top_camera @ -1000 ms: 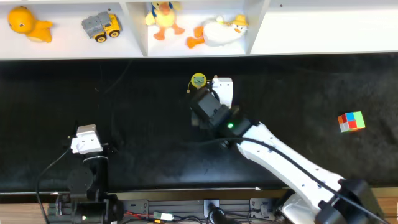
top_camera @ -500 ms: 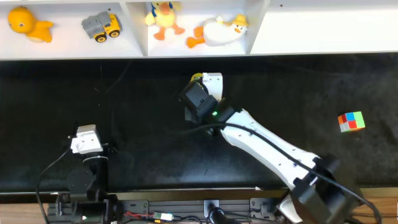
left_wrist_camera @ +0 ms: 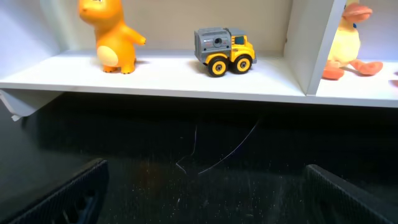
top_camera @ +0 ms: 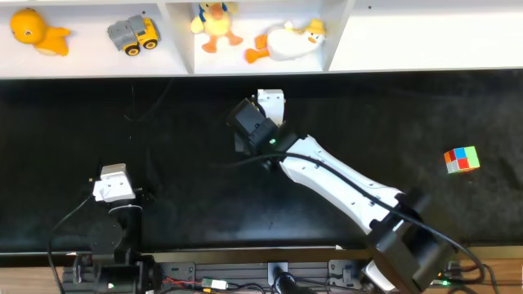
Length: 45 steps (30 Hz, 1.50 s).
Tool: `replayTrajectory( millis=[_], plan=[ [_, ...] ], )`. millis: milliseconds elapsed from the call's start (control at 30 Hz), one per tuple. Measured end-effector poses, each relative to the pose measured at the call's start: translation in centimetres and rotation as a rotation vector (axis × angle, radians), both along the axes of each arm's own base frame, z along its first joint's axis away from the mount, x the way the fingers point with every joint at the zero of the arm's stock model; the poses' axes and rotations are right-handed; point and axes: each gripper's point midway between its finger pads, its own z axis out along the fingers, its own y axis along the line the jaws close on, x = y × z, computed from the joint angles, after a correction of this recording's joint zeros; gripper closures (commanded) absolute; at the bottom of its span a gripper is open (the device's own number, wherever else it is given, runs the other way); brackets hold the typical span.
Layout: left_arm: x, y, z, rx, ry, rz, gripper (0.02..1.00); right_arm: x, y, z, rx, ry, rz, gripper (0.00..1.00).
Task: Store Toys
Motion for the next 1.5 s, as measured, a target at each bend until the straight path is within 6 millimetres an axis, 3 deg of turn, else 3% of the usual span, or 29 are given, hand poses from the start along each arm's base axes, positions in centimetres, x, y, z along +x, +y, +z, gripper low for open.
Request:
replayTrajectory(
  millis=[500,900,1500],
  plan=[
    [0.0,0.0,0.0,0.0,0.0,0.0,0.02,0.8,0.7,-1.8,-0.006,0.0,0.009,0.003],
    [0.0,0.0,0.0,0.0,0.0,0.0,0.02,2.9,-0.3,-1.4,0.028,-0.035,-0.046,0.003],
    [0.0,0.0,0.0,0.0,0.0,0.0,0.02,2.5,0.1,-3.4,0.017,0.021,-0.009,0.018]
  ],
)
